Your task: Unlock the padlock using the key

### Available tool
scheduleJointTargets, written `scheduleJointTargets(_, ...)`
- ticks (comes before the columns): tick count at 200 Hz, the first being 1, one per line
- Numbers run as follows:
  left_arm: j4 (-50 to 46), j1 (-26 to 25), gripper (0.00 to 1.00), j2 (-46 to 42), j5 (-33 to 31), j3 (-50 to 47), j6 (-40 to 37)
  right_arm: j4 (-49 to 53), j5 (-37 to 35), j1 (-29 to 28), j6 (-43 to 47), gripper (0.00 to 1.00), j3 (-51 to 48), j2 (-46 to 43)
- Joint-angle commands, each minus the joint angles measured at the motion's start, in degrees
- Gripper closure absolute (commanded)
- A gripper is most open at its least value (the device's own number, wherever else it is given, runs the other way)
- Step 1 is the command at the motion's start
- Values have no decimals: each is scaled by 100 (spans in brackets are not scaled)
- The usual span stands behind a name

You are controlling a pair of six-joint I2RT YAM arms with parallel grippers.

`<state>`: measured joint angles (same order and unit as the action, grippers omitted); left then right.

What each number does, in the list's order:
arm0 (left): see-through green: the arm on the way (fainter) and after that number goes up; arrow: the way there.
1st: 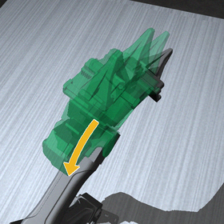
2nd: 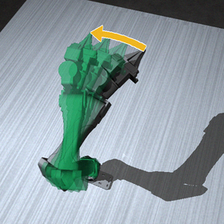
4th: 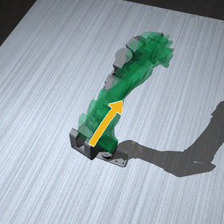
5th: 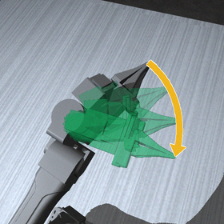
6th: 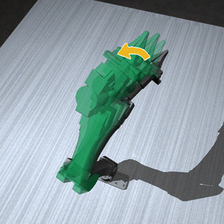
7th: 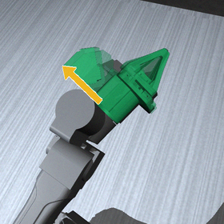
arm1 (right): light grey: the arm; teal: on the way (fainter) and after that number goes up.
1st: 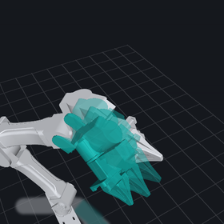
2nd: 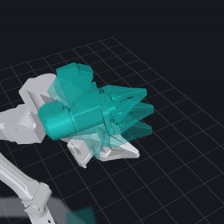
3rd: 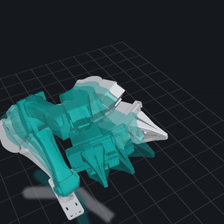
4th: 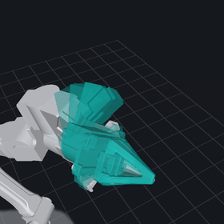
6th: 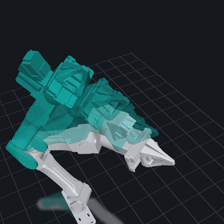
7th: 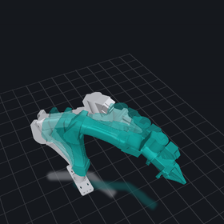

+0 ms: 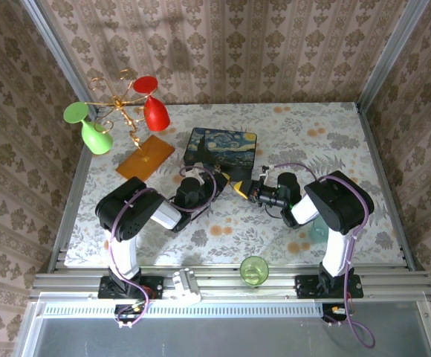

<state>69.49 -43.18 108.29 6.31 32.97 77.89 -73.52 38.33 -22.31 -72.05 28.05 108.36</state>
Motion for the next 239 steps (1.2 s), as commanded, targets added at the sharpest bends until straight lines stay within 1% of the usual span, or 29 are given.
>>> scheduleJointTargets(1,495,-161,100,-71,238,127,90,-239,151,63,-20,100,291,102)
scheduleJointTargets(29,499,-265,100,-106,221,152,123,-241,286,98,-238,100,454,365)
scheduleJointTargets(49,518,-309,100,-97,300,208,183,-245,359,223,-327,100,487,553)
scheduleJointTargets(71,512,-332,100,-124,241,170,156,-237,352,295,-339,100,464,551)
scheduleJointTargets(89,513,-365,100,-82,229,208,174,-225,321,264,-377,100,489,530)
scheduleJointTargets(118,534,-454,100,3,214,332,266,-233,279,206,-493,100,578,736)
scheduleJointTargets(140,521,-461,100,-62,107,319,234,-236,104,96,-553,100,466,720)
scheduleJointTargets(177,504,-530,100,-7,-99,414,188,-234,-474,-162,-701,100,83,546)
scheduleJointTargets(205,534,-578,100,73,-113,436,200,-236,-568,-244,-883,100,132,551)
scheduleJointTargets(222,523,-549,100,28,-118,359,184,-234,-615,-215,-867,100,108,543)
scheduleJointTargets(239,521,-530,100,-1,-98,316,157,-255,-567,-207,-1050,100,135,510)
